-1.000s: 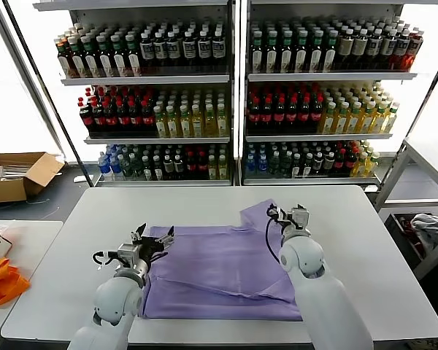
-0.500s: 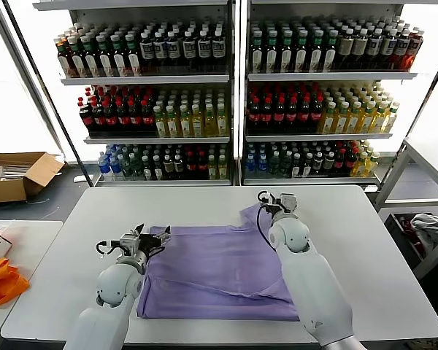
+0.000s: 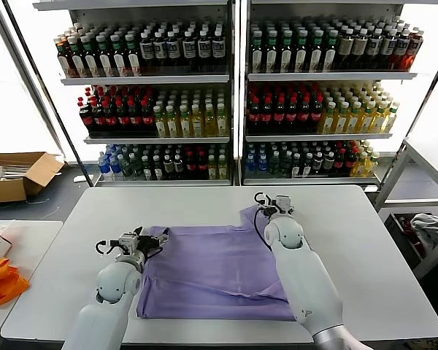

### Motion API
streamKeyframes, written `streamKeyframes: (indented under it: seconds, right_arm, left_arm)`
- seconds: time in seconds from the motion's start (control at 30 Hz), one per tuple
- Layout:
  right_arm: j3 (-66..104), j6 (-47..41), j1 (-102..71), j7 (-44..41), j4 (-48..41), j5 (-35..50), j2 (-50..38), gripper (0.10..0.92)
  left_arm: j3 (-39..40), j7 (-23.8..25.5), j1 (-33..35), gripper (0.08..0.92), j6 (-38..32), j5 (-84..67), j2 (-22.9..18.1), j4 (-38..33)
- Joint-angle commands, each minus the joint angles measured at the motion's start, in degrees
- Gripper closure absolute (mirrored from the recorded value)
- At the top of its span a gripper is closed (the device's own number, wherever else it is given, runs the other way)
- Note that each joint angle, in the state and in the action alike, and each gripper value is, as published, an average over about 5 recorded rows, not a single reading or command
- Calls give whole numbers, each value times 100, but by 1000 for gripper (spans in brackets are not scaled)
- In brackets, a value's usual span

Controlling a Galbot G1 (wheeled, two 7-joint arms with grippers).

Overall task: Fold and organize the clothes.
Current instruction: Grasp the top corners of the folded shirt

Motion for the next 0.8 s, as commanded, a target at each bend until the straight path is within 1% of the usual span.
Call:
streamKeyframes:
  seconds: [0.03,0.2,0.27,0.33,0.8]
  right_arm:
    - [12,-2,-7,-11,-152,-38,53,203]
    - [18,-3,-142,-20,-40,-63,75,214]
    - [10,-5,-223,-30,38,-73,75,249]
    - [-13,-18,-312,-42,127,-73,60,309]
    - [-33,-38,-642,-35,456,-118,-36,708]
  left_arm:
    - [5,2,-17,177,62,-149,1,129]
    - [23,1,53,177,91,-140,19,68]
    - [30,6,96,185,92,-141,25,27]
    - [42,16,138,217,90,-141,30,-19]
    - [78,11,140,622,144,-161,43,-122]
